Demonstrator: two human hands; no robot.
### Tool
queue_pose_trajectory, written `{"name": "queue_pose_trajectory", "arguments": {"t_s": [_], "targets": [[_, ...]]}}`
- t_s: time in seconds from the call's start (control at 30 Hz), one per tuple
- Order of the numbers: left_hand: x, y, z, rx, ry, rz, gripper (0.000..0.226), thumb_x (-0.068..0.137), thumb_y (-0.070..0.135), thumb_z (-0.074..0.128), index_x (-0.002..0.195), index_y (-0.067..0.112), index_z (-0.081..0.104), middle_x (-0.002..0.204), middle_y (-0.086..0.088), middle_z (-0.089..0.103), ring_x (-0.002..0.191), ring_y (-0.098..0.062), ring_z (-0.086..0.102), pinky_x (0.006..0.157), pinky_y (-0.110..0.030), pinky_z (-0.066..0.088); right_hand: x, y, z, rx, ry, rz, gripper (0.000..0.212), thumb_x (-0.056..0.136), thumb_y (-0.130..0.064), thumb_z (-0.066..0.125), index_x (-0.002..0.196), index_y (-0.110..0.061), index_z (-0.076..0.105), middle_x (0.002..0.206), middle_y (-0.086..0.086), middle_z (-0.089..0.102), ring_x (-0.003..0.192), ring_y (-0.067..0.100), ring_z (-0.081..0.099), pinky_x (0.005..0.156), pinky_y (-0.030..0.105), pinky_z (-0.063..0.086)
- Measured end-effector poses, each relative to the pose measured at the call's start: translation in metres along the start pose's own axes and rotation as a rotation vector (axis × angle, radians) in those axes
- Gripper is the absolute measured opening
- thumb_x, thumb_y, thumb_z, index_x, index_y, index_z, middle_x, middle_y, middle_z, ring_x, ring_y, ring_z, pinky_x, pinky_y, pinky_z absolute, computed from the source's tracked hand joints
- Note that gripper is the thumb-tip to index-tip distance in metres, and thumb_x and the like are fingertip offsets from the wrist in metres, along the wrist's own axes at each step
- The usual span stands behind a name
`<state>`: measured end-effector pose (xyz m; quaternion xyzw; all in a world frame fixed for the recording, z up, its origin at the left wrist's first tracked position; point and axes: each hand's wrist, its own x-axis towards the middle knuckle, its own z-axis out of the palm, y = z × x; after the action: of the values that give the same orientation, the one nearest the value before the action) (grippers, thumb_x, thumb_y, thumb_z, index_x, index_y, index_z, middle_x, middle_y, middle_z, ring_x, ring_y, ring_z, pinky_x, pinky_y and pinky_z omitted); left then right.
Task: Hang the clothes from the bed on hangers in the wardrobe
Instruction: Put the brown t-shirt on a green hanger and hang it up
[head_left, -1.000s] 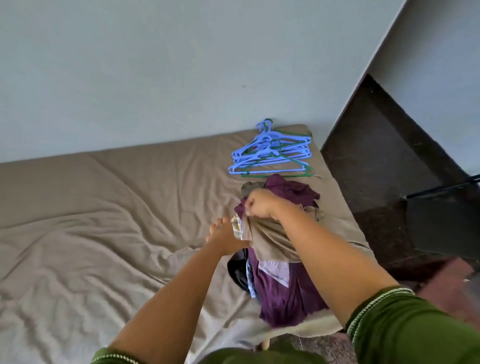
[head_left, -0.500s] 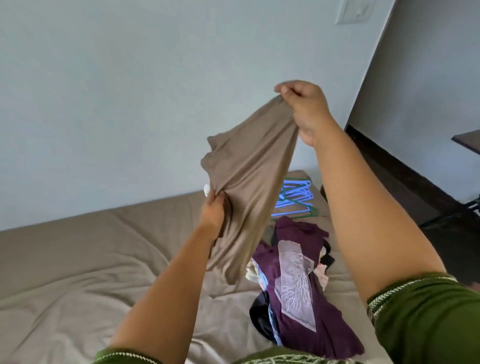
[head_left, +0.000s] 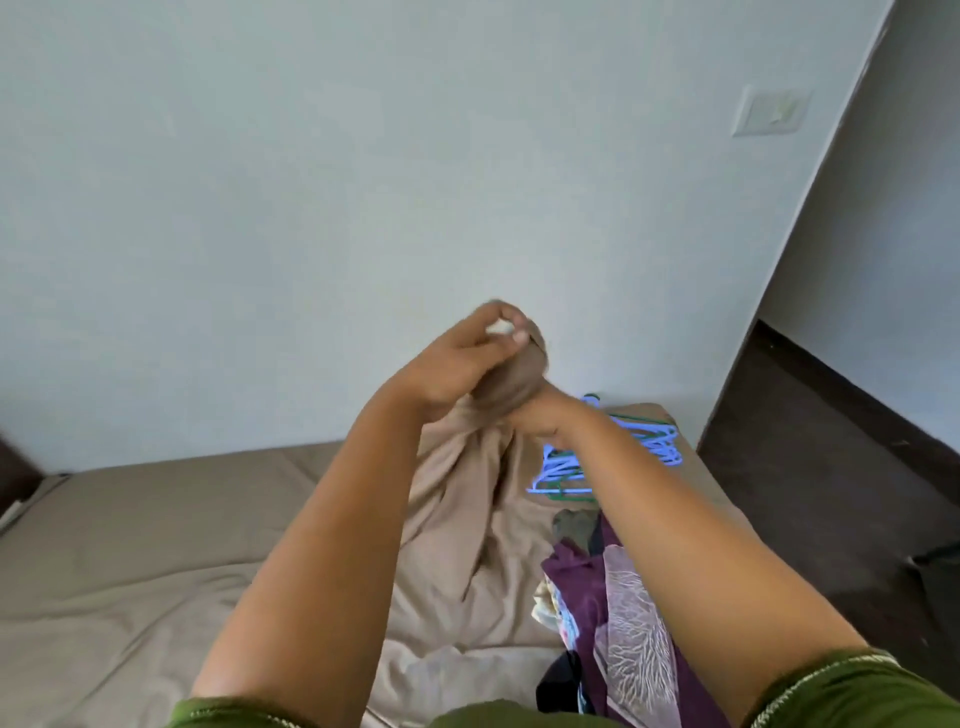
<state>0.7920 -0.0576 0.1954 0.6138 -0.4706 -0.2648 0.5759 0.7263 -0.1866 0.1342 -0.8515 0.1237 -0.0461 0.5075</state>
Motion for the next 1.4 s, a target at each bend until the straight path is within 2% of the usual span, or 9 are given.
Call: {"name": "queue_pose_trajectory", "arguments": {"t_s": [0.1, 0.27, 0.4, 0.7, 0.8, 0.93, 1.13, 1.3, 1.4], "targets": [[-0.015, -0.006, -0.022, -0.187, -0.216, -0.168, 0.027, 0.092, 0.026, 0.057, 0.117, 0.019, 0.060, 0.102, -0.017, 0.057, 0.086, -0.025, 0.052, 0.070, -0.031, 0.044, 0.007, -0.007, 0.028, 0.466, 0.040, 0.082, 0.023, 0.101, -0.008, 0.042, 0.119, 0.001, 0.055, 0.111, 0.011, 0.059, 0.099, 0.010, 0.062, 0.078, 0.018, 0.049], [-0.030, -0.053, -0.055, -0.081, 0.725, -0.351, 0.011, 0.093, 0.021, 0.061, 0.103, 0.015, 0.062, 0.107, -0.007, 0.069, 0.094, -0.024, 0.063, 0.078, -0.028, 0.048, -0.006, -0.012, 0.006, 1.209, 0.136, 0.080, 0.032, 0.100, -0.015, 0.043, 0.085, -0.003, 0.069, 0.074, 0.005, 0.072, 0.064, 0.013, 0.070, 0.057, 0.023, 0.056], [-0.051, -0.074, -0.045, -0.043, 0.373, -0.455, 0.026, 0.091, 0.015, 0.064, 0.115, 0.022, 0.057, 0.111, 0.008, 0.066, 0.100, -0.005, 0.060, 0.084, -0.026, 0.039, -0.012, -0.045, -0.015, 1.382, 0.298, -0.159, 0.030, 0.094, -0.009, 0.043, 0.065, -0.015, 0.049, 0.056, -0.001, 0.052, 0.047, 0.012, 0.054, 0.050, 0.020, 0.051], [-0.036, -0.048, -0.010, -0.441, 0.104, -0.273, 0.031, 0.093, 0.027, 0.053, 0.121, 0.015, 0.061, 0.114, -0.008, 0.069, 0.103, -0.024, 0.065, 0.087, -0.044, 0.054, -0.005, -0.025, -0.021, 1.234, 0.487, -0.121, 0.030, 0.051, 0.010, 0.053, 0.067, -0.010, 0.040, 0.054, 0.002, 0.045, 0.041, 0.011, 0.048, 0.045, 0.015, 0.043], [-0.027, -0.050, 0.008, -0.450, 0.085, -0.353, 0.033, 0.097, 0.028, 0.049, 0.122, 0.010, 0.060, 0.121, -0.012, 0.064, 0.112, -0.029, 0.060, 0.098, -0.050, 0.048, -0.008, -0.006, -0.014, 1.112, 0.522, -0.108, 0.005, 0.085, -0.013, 0.045, 0.083, -0.017, 0.046, 0.081, 0.001, 0.051, 0.065, 0.010, 0.057, 0.065, 0.023, 0.051], [-0.022, -0.046, 0.023, -0.285, 0.290, -0.291, 0.034, 0.092, -0.005, 0.043, 0.088, 0.012, 0.073, 0.079, -0.009, 0.070, 0.075, -0.015, 0.067, 0.069, -0.025, 0.056, -0.016, -0.001, -0.022, 0.989, 0.292, 0.118, 0.029, 0.100, -0.017, 0.032, 0.080, -0.018, 0.053, 0.075, 0.001, 0.054, 0.059, 0.010, 0.058, 0.062, 0.027, 0.046], [-0.024, -0.055, 0.021, -0.164, 0.531, -0.165, 0.026, 0.087, -0.005, 0.050, 0.105, 0.004, 0.067, 0.106, -0.014, 0.071, 0.104, -0.027, 0.067, 0.092, -0.043, 0.054, -0.028, 0.022, -0.036, 0.133, 0.042, 0.230, 0.054, 0.074, 0.022, 0.037, 0.112, -0.004, 0.064, 0.099, 0.012, 0.067, 0.089, 0.025, 0.063, 0.076, 0.035, 0.050], [-0.030, -0.044, 0.030, -0.400, 0.423, -0.221, 0.021, 0.089, -0.007, 0.052, 0.097, 0.008, 0.065, 0.087, -0.006, 0.071, 0.084, -0.020, 0.068, 0.073, -0.029, 0.057, -0.032, 0.015, -0.033, 0.810, -0.143, 0.099, 0.063, 0.067, 0.018, 0.044, 0.122, -0.012, 0.051, 0.093, 0.016, 0.061, 0.076, 0.024, 0.060, 0.069, 0.033, 0.048], [-0.030, -0.037, 0.023, -0.351, 0.170, -0.208, 0.024, 0.084, 0.009, 0.061, 0.104, -0.004, 0.058, 0.094, -0.016, 0.067, 0.091, -0.022, 0.066, 0.082, -0.034, 0.056, -0.031, 0.008, -0.011, 0.549, -0.051, 0.034, 0.038, 0.084, 0.006, 0.064, 0.117, -0.012, 0.059, 0.100, 0.010, 0.070, 0.091, 0.021, 0.068, 0.074, 0.030, 0.055]]}}
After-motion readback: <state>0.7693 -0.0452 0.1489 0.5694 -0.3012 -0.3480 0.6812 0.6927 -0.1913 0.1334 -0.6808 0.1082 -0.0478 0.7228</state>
